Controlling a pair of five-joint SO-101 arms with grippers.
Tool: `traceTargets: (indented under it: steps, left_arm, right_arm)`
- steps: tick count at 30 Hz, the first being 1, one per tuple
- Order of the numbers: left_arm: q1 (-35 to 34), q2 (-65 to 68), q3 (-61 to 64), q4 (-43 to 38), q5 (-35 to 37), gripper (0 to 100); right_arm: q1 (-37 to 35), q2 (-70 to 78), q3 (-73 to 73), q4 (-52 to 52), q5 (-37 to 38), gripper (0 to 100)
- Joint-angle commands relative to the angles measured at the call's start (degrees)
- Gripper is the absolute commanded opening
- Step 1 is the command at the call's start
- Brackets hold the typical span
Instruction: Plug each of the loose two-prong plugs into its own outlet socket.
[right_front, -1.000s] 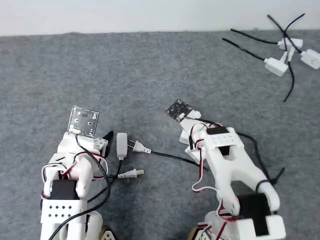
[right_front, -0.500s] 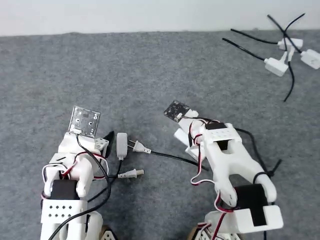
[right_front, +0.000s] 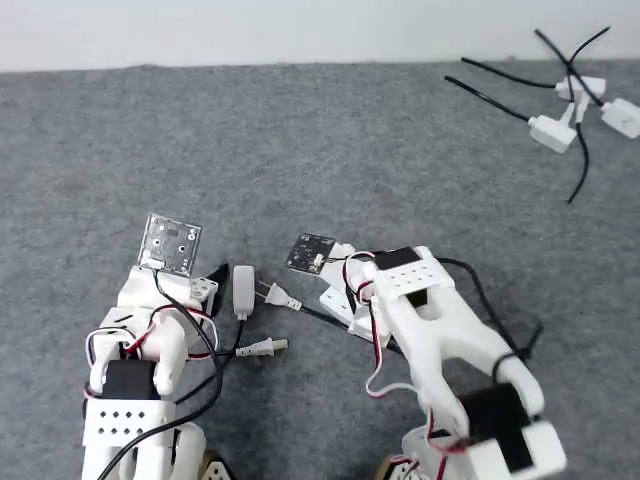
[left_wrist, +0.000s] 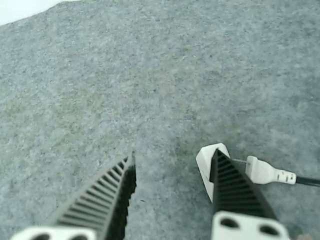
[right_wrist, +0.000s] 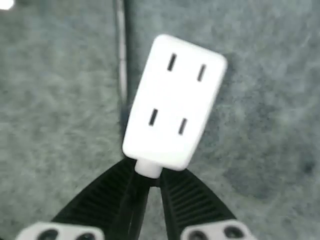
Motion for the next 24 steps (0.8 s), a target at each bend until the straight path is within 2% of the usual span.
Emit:
traceTargets:
  steps: [1,7,13,24]
  left_arm:
    - [0.35,-1.05,-0.66,-1.58,0.09,24]
    - [0.35,-1.05,-0.66,-1.58,0.09,24]
    - [0.18,-1.05,-0.66,-1.58,0.09,24]
    - [0.09,-0.97,-0.66,-1.58,0.09,24]
  right_arm:
    - [-0.22,-8.84,-0.62,2.77,-2.37,0.9]
    - [-0.57,-17.63,-0.53,8.66,-3.43,1.1]
    - [1.54,-20.09,-0.53,12.26,-3.69,1.2]
    - [16.13,-31.34,-4.4,16.92,-3.25,1.2]
